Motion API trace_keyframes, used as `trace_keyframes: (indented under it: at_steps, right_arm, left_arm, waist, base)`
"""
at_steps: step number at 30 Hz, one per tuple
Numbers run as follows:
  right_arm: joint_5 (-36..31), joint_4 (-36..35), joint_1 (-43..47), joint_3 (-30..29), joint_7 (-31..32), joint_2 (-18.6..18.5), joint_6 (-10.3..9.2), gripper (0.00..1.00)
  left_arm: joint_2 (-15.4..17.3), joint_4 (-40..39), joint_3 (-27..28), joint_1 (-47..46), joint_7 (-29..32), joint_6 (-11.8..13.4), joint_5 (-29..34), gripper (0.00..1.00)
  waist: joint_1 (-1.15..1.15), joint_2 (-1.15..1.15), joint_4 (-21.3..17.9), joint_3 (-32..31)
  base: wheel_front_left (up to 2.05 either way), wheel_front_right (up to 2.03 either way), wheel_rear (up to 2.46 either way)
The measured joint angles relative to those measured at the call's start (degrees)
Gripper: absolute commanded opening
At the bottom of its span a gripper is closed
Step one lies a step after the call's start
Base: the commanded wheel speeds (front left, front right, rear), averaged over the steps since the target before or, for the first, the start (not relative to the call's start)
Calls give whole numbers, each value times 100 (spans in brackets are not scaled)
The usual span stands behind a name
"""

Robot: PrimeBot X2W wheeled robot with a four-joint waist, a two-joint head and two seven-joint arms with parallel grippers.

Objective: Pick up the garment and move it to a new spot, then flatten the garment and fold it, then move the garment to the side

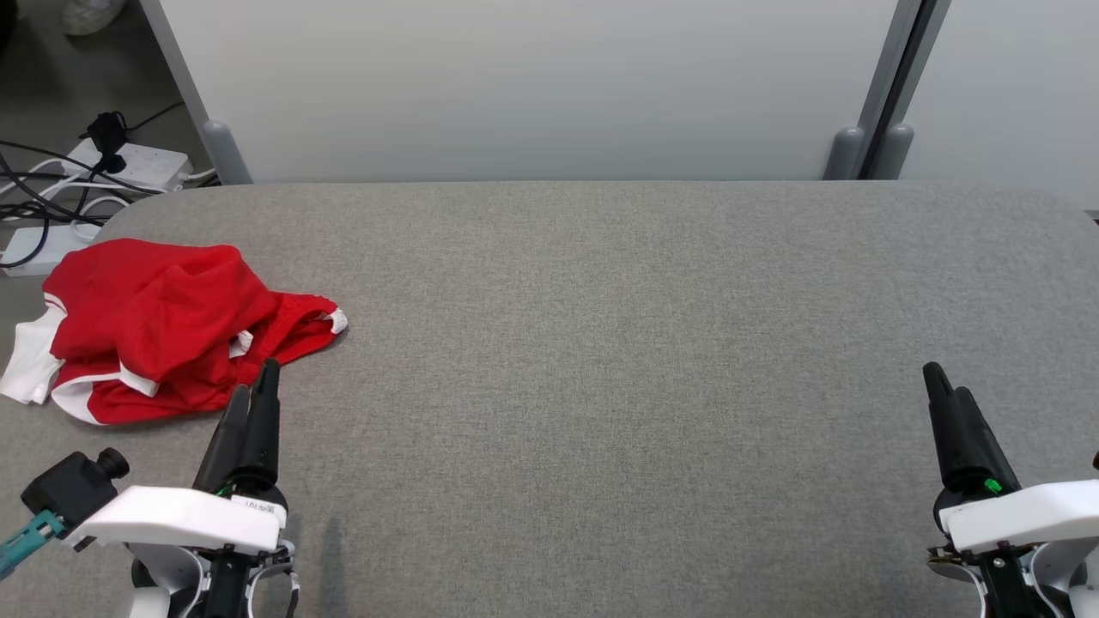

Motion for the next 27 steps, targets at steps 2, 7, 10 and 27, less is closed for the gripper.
trace_keyframes:
  at_steps: [2,7,10,27]
  right_arm:
    - [-112,-7,0,8,-5,-5,0,100]
    - [-710,-7,2,63,-107,-11,0,100]
    - [-980,18,4,76,-155,-9,0,100]
    - [-2439,482,35,40,-561,69,1,100]
  left_arm:
    - [13,-8,-30,0,0,38,83,100]
    - [126,-11,-157,1,-54,158,532,100]
    - [155,1,-221,2,-92,211,730,100]
    - [367,261,-589,19,-459,422,1836,100]
  waist:
    - [0,0,-1,0]
    - [0,0,-9,-10]
    - [0,0,-5,-17]
    - [0,0,37,-27]
  base:
    - [0,0,0]
    - [0,0,0]
    - [0,0,0]
    - [0,0,0]
